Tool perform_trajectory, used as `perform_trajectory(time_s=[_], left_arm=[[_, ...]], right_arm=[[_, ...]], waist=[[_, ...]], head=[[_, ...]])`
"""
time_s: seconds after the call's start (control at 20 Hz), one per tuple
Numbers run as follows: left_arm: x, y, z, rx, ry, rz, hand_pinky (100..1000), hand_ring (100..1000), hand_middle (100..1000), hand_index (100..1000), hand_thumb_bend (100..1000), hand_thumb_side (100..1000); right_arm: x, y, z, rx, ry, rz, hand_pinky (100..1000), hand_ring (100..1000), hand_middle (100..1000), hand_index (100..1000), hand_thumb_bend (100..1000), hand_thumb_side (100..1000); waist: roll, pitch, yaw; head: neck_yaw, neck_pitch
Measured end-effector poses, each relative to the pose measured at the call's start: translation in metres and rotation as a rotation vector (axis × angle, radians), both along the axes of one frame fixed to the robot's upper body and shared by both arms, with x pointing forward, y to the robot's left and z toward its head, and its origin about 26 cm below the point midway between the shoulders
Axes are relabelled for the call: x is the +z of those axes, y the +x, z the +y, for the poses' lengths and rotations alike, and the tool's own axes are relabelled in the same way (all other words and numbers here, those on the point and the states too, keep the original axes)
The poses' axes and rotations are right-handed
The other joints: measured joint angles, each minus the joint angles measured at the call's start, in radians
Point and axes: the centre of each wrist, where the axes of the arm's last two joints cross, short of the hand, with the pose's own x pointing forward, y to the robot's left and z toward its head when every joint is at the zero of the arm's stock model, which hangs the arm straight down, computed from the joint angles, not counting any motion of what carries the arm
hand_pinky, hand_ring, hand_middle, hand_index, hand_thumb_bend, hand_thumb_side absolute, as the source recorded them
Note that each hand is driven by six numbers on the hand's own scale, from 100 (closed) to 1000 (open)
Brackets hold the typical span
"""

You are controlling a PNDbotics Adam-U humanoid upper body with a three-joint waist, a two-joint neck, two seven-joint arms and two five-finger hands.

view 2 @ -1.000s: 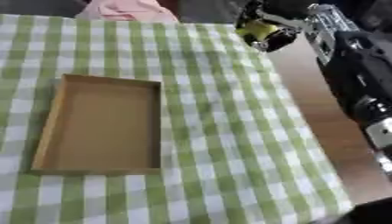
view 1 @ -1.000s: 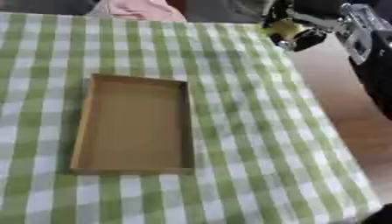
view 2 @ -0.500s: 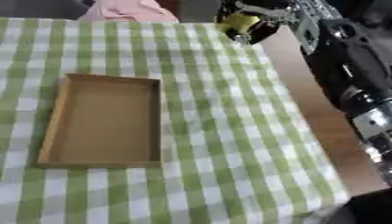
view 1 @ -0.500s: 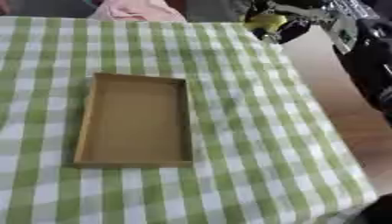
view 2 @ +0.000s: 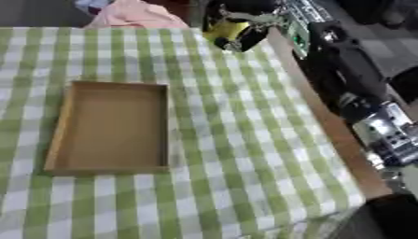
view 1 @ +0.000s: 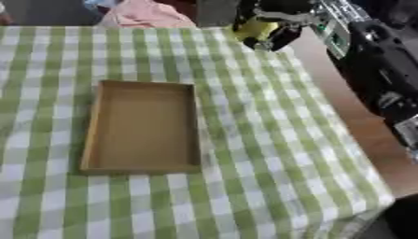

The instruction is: Pick up objects on the table and place them in the box.

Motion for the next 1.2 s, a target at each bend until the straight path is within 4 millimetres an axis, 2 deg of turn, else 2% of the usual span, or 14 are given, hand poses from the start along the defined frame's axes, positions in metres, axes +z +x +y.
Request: perform_trajectory(time_s=[0.3,0.65,0.95,1.2], left_arm=[[0.000,0.000,-0.003,-0.004,-0.003,-0.002,551,681,692,606,100,608],[0.000,0.001,-0.004,-0.005,-0.006,-0.008,552,682,692,608,104,598],[0.000,0.001,-0.006,-0.013,-0.009,-0.015,552,682,691,611,117,578],[0.002,0.001,-0.011,-0.032,-0.015,-0.045,559,684,690,619,152,522]], right_arm=[[-0.009,0.000,0.019,0.051,-0.012,0.006,523,549,533,717,139,100],[-0.007,-0.002,0.047,0.136,0.002,-0.005,519,538,531,716,102,100],[-0.008,-0.007,0.061,0.190,0.072,0.007,508,519,527,712,100,100],[-0.011,-0.010,0.071,0.212,0.113,0.044,502,513,524,709,100,100]], waist=[[0.008,-0.015,-0.007],[0.015,-0.020,-0.008],[0.023,-0.031,-0.008],[0.032,-0.042,-0.001]], head=[[0.000,0.014],[-0.002,0.015],[0.002,0.015],[0.000,0.022]])
